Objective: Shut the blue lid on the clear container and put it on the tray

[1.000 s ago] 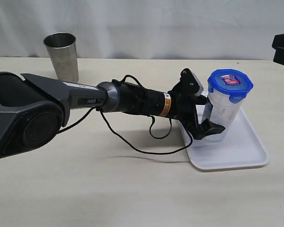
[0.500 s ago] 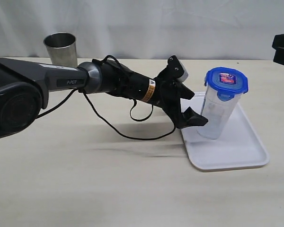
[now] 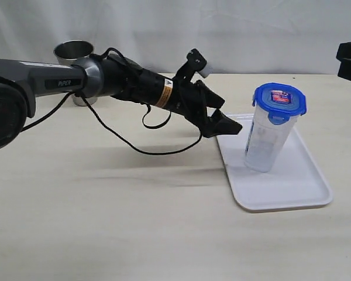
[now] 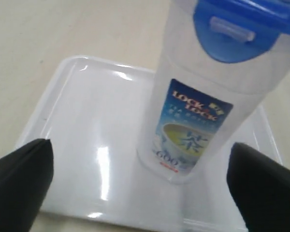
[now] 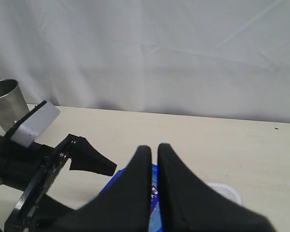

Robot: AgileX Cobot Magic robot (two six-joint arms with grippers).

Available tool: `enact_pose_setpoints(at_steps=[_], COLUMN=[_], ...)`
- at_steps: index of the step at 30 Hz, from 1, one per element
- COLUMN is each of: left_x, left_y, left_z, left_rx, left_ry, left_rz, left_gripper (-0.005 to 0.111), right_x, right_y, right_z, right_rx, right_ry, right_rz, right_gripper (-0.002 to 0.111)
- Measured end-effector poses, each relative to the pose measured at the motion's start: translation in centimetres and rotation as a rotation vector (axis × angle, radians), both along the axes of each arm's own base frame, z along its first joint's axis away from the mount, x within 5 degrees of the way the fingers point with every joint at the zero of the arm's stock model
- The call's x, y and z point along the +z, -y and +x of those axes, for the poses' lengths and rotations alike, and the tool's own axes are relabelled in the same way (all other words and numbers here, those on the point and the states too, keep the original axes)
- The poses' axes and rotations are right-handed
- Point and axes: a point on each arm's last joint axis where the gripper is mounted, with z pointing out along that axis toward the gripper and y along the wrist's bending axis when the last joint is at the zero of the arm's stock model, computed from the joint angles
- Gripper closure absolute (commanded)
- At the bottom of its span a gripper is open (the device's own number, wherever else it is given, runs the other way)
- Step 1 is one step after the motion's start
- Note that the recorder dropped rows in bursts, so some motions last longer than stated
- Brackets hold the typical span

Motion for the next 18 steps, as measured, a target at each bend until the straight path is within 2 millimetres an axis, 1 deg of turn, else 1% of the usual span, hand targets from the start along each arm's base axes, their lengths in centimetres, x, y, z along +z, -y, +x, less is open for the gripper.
enact_pose_setpoints(at_steps=[1,2,3,4,5,8,12,14,16,17,18], left_x=[0.0,0.0,0.0,0.0,0.0,0.1,0.4,1.9,4.2,6.1,6.9], left_y=[-0.4,-1.1,-1.4,-1.9,-2.2,-2.8,-2.9,-2.9,-3.0,-3.1,-3.2], left_z=[0.3,0.9,1.1,1.4,1.5,1.7,1.8,1.7,1.7,1.6,1.5], left_rx=[0.017,0.047,0.058,0.069,0.071,0.057,0.073,0.074,0.091,0.101,0.108], left_ry=[-0.009,-0.015,-0.019,-0.021,-0.025,-0.053,-0.065,-0.039,-0.002,0.024,0.036], left_rz=[0.000,0.003,0.003,0.002,-0.001,-0.016,-0.019,-0.030,-0.048,-0.064,-0.071], left_gripper=[0.053,0.065,0.089,0.100,0.107,0.107,0.107,0.107,0.107,0.107,0.107], right_x=[0.0,0.0,0.0,0.0,0.0,0.0,0.0,0.0,0.0,0.0,0.0], right_y=[0.0,0.0,0.0,0.0,0.0,0.0,0.0,0.0,0.0,0.0,0.0], right_z=[0.0,0.0,0.0,0.0,0.0,0.0,0.0,0.0,0.0,0.0,0.0], right_rx=[0.000,0.000,0.000,0.000,0.000,0.000,0.000,0.000,0.000,0.000,0.000], right_ry=[0.000,0.000,0.000,0.000,0.000,0.000,0.000,0.000,0.000,0.000,0.000], right_rz=[0.000,0.000,0.000,0.000,0.000,0.000,0.000,0.000,0.000,0.000,0.000], right_gripper=[0.104,0.104,0.104,0.104,0.104,0.104,0.104,0.104,0.104,0.104,0.104])
